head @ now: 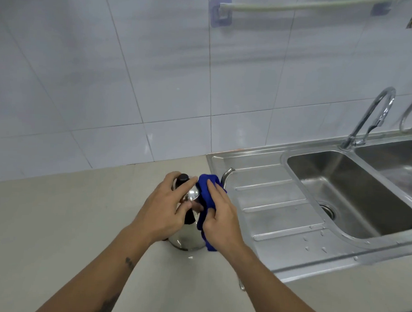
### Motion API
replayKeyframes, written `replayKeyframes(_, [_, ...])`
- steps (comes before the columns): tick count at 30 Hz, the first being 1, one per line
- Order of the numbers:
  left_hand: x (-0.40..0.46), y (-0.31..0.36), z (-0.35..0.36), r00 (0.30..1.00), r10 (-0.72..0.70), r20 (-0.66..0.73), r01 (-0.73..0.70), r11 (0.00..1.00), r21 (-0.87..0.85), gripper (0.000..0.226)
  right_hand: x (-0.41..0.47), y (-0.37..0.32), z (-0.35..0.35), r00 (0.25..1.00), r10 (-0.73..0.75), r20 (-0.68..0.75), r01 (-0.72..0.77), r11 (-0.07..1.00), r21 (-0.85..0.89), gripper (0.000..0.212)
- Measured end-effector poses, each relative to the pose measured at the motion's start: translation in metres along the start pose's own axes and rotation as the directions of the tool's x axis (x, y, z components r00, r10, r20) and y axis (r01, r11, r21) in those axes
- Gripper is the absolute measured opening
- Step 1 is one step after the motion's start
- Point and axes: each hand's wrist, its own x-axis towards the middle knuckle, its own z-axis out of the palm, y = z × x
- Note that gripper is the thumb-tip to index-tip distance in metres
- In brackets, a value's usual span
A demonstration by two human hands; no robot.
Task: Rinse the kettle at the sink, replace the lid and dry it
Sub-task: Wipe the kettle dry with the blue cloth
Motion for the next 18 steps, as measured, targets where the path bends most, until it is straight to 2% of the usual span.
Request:
replayKeyframes(3, [0.001, -0.010, -0.004, 0.998, 0.020, 0.063, -0.020, 1.000, -0.008, 0.065, 0.009, 0.007, -0.001, 0.999, -0.004, 0.035, 0.004, 1.000, 0.016, 0.073])
replayKeyframes(5, [0.001, -0.012, -0.004, 0.999, 0.017, 0.045, -0.016, 1.000, -0.027, 0.064, 0.007, 0.011, 0.001, 1.000, 0.005, 0.025, -0.006, 0.999, 0.032, 0.073])
replayKeyframes(12, [0.007, 0.004, 0.002, 0.992, -0.129, 0.001, 0.129, 0.990, -0.055, 0.055, -0.016, 0.022, 0.007, 0.998, 0.056, 0.018, -0.056, 0.998, 0.014, 0.074])
replayKeyframes(15, [0.011, 0.006, -0.001, 0.986, -0.164, 0.039, 0.167, 0.983, -0.073, 0.055, -0.023, 0.021, 0.011, 1.000, 0.020, 0.022, -0.019, 1.000, -0.020, 0.072])
replayKeyframes(18, [0.014, -0.006, -0.010, 0.989, -0.106, 0.104, 0.109, 0.994, -0.026, 0.054, -0.018, 0.015, 0.011, 0.998, -0.050, 0.022, 0.051, 0.998, -0.048, 0.071])
